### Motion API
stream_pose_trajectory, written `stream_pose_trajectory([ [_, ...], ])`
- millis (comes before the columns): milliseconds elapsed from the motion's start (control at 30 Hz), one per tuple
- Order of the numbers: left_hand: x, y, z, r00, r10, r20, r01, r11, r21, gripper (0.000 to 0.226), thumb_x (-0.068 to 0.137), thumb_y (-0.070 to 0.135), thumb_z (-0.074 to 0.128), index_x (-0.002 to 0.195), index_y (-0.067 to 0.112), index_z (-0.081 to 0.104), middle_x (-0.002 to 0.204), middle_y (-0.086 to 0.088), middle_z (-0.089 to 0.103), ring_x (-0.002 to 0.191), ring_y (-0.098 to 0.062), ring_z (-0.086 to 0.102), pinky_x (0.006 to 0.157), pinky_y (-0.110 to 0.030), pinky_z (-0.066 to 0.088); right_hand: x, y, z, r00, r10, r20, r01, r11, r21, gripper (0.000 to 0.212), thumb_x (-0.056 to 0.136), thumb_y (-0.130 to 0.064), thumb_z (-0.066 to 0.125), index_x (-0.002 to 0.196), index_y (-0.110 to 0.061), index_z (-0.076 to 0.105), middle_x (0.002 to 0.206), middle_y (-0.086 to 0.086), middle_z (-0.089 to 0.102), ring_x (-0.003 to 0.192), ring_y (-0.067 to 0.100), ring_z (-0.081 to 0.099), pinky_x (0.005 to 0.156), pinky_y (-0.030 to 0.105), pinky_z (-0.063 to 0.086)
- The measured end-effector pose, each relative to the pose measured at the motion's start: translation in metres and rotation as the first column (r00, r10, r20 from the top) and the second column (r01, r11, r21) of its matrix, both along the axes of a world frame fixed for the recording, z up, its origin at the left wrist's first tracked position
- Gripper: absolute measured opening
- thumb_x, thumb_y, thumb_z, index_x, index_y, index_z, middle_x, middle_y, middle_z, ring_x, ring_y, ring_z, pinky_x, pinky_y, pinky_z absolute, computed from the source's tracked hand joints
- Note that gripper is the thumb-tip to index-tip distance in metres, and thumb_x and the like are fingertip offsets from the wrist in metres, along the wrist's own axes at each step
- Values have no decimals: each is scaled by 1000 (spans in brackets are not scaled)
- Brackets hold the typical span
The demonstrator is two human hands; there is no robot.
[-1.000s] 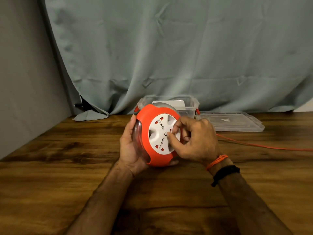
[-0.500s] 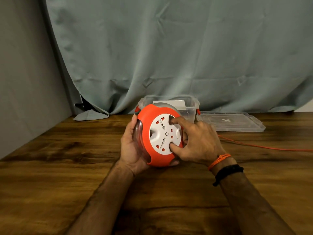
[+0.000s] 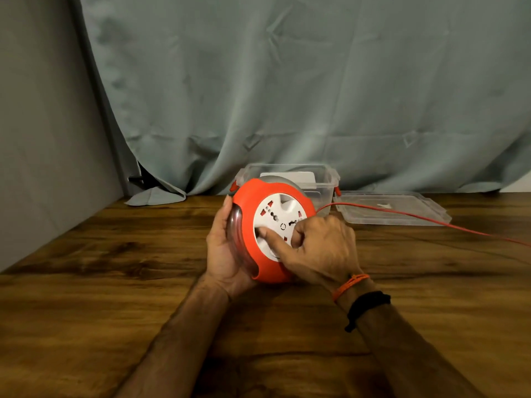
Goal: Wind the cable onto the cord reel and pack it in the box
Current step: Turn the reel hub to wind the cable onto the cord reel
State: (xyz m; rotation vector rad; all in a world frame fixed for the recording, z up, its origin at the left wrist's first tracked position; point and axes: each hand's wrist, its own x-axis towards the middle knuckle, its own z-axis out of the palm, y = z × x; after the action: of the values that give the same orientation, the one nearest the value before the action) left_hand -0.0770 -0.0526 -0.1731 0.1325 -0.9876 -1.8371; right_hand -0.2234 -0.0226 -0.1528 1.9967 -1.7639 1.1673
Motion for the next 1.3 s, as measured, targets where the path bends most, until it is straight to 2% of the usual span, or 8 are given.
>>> stream_pose_trajectory([
  [200,2,-2,-2,989,-142,40,141,990,17,78,82,70,49,136,14,57,139,-22,55,128,-43,50,101,-69,38,-17,-2,9,989,148,23,-145,985,-94,56,70,-76,54,47,-25,56,38,-12,46,47,2,50,54,25,47],
  [333,9,-4,-2,960,-267,87,260,962,79,81,78,77,51,140,25,51,146,-19,49,132,-47,44,99,-84,13,-33,-1,16,956,295,3,-292,947,-131,18,70,-42,66,80,-28,61,41,-11,44,44,-1,45,58,31,53],
  [467,7,-9,-10,937,-345,51,346,938,-25,75,91,70,38,143,16,47,146,-20,48,134,-43,42,106,-73,27,-33,3,18,945,299,-132,-302,953,1,55,68,-42,59,121,-30,53,49,-18,35,54,9,47,73,36,54],
  [567,6,-9,-11,946,-323,33,324,946,-24,74,94,67,37,144,13,45,145,-22,47,134,-43,43,102,-65,35,-33,2,16,939,266,-216,-262,964,49,66,69,-46,56,133,-32,46,56,-20,29,66,17,53,82,41,51],
  [700,8,-9,-8,943,-324,78,323,946,22,79,84,74,47,141,21,50,146,-19,48,133,-47,42,101,-82,18,-34,-2,13,936,252,-245,-237,968,88,69,71,-50,55,137,-35,41,62,-15,38,73,20,58,84,41,51],
  [1067,8,-3,-2,969,-220,110,211,973,91,81,75,76,53,137,24,56,143,-20,51,132,-49,42,98,-83,19,-35,-4,9,956,146,-255,-164,985,-51,67,63,-61,58,126,-37,54,62,-7,53,70,24,64,73,37,54],
  [1167,3,0,0,980,-165,109,159,986,55,79,77,73,52,138,21,55,141,-21,53,129,-48,47,97,-78,31,-31,-4,6,979,44,-198,-61,995,-84,67,54,-78,56,102,-32,65,72,-1,69,76,26,66,71,29,45],
  [1300,-3,2,3,1000,2,25,-2,1000,6,67,89,61,43,124,9,67,127,-20,65,119,-35,60,94,-49,53,-9,0,0,991,-31,-129,28,999,-27,73,60,-90,36,57,-20,55,60,-1,63,68,23,63,65,28,42],
])
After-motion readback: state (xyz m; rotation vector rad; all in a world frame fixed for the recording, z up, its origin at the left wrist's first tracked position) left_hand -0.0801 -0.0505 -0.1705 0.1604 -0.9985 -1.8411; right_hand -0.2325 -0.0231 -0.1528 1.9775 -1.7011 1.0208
